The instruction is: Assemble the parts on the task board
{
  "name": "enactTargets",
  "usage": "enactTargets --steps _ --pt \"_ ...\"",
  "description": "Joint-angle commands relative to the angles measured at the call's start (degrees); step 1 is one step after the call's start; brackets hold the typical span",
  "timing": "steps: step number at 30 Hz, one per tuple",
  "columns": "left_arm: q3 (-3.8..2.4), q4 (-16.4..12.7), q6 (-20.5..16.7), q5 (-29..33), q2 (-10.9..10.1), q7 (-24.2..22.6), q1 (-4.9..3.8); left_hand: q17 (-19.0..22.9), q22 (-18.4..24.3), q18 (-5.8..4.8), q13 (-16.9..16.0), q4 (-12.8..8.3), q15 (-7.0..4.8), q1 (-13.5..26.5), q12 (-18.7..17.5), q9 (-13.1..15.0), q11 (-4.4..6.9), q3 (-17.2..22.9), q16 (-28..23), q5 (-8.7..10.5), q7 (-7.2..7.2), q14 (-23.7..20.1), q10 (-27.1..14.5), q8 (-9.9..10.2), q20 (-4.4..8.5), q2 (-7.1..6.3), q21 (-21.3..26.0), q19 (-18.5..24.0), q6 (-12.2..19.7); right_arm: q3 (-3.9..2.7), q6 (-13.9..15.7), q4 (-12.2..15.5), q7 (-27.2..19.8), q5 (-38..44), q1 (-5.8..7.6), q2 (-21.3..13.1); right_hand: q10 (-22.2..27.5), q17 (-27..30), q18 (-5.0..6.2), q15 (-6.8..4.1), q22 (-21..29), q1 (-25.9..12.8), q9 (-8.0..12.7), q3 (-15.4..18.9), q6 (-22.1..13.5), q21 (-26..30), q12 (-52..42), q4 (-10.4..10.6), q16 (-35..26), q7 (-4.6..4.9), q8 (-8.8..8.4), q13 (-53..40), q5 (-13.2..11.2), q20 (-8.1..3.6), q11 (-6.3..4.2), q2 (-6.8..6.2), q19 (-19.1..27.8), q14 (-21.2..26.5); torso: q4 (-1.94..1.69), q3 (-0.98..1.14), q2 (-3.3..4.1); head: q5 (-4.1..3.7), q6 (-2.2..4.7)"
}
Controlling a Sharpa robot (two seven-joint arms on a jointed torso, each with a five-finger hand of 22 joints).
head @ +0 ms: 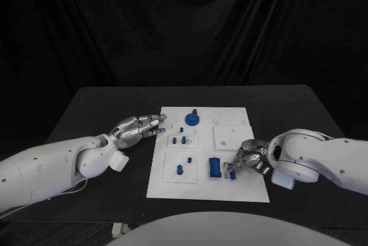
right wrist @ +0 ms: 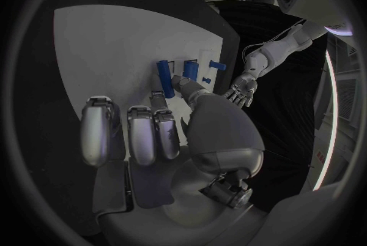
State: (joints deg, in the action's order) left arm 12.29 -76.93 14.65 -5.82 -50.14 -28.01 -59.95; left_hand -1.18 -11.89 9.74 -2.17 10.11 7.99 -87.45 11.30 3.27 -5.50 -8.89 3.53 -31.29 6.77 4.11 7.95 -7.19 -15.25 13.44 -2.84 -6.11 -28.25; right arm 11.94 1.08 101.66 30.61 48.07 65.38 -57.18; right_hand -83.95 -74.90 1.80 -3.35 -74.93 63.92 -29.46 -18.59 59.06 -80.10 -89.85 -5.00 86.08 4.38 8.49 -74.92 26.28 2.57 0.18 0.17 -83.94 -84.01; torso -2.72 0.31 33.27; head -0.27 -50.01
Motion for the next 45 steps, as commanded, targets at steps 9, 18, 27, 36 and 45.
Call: enactTargets --steps 9,18,27,36,45 --pt "-0.05 0.08 0.96 0.21 0.27 -0.24 0.09 -0.09 -0.01 0.69 -0.06 0.06 0.15 -0.1 0.32 -0.02 -0.33 0.31 0.31 -0.18 0.14 0.03 0.05 -0.27 -0.06 0.14 -0.24 -0.34 0.13 -0.01 -0.11 -0.05 0.32 0.3 -0.16 -0.3 -6.05 -5.2 0.84 -1.4 -11.54 -1.53 -2.81 -0.21 0.45 0.44 -0.15 0.47 -0.19 -1.29 3.53 -15.08 0.51 -0.88 -1.35 1.04 -1.66 -4.16 0.0 0.01 0.01 -0.13 0.01" --pt "-0.05 0.13 1.04 0.21 0.35 -0.09 0.1 -0.08 0.03 0.69 -0.05 0.01 0.19 -0.09 0.29 -0.03 -0.35 0.37 0.28 -0.19 0.16 -0.01 0.03 -0.26 -0.09 0.14 -0.25 -0.35 0.24 -0.01 -0.58 -0.42 0.35 0.3 -0.16 -0.26 -6.05 -5.06 0.86 -1.68 -11.5 -3.22 -5.27 -0.46 -1.18 0.65 -0.15 1.72 -0.26 -1.56 6.17 -15.08 3.84 -1.21 -1.64 0.58 -1.63 -4.14 0.0 0.01 0.01 0.1 0.01" --pt "-0.05 0.18 1.12 0.21 0.36 0.05 0.12 -0.08 0.03 0.69 -0.05 0.01 0.19 -0.09 0.29 -0.03 -0.35 0.37 0.28 -0.19 0.16 -0.01 0.03 -0.26 -0.09 0.14 -0.25 -0.35 0.24 -0.01 -0.6 -0.44 0.14 0.3 -0.16 -0.26 -6.05 -4.96 0.89 -1.75 -11.48 -5.34 -6.97 -0.79 -2.21 0.79 -0.15 3.21 -0.31 -1.66 7.98 -15.08 5.34 -1.29 -1.72 0.23 -1.61 -4.13 -0.01 0.01 0.0 0.17 0.01" --pt "-0.05 0.26 1.18 0.21 0.42 0.16 0.14 -0.08 0.03 0.69 -0.05 0.01 0.19 -0.09 0.29 -0.03 -0.35 0.37 0.28 -0.19 0.16 -0.01 0.03 -0.26 -0.09 0.14 -0.25 -0.35 0.24 -0.01 -0.57 -0.5 0.1 0.3 -0.16 0.11 -6.05 -4.69 0.93 -1.75 -11.41 -5.34 -7.59 -1.17 -3.18 1.0 -0.15 3.03 -0.43 -1.61 8.47 -15.08 4.85 -1.3 -1.69 -0.21 -1.53 -4.08 -0.01 0.01 0.01 0.14 0.01" --pt "-0.05 0.29 1.3 0.21 0.45 0.21 0.16 -0.08 0.03 0.69 -0.05 0.01 0.19 -0.09 0.29 -0.03 -0.35 0.37 0.28 -0.19 0.16 -0.01 0.03 -0.26 -0.09 0.14 -0.25 -0.35 0.24 -0.01 -1.01 -0.68 0.5 0.3 -0.16 0.53 -6.05 -4.62 0.95 -1.69 -11.39 -5.6 -8.24 -1.37 -3.77 1.12 -0.15 3.27 -0.47 -1.55 9.18 -15.08 3.11 -1.27 -1.63 -0.27 -1.5 -4.07 -0.02 0.01 0.01 0.26 0.01"
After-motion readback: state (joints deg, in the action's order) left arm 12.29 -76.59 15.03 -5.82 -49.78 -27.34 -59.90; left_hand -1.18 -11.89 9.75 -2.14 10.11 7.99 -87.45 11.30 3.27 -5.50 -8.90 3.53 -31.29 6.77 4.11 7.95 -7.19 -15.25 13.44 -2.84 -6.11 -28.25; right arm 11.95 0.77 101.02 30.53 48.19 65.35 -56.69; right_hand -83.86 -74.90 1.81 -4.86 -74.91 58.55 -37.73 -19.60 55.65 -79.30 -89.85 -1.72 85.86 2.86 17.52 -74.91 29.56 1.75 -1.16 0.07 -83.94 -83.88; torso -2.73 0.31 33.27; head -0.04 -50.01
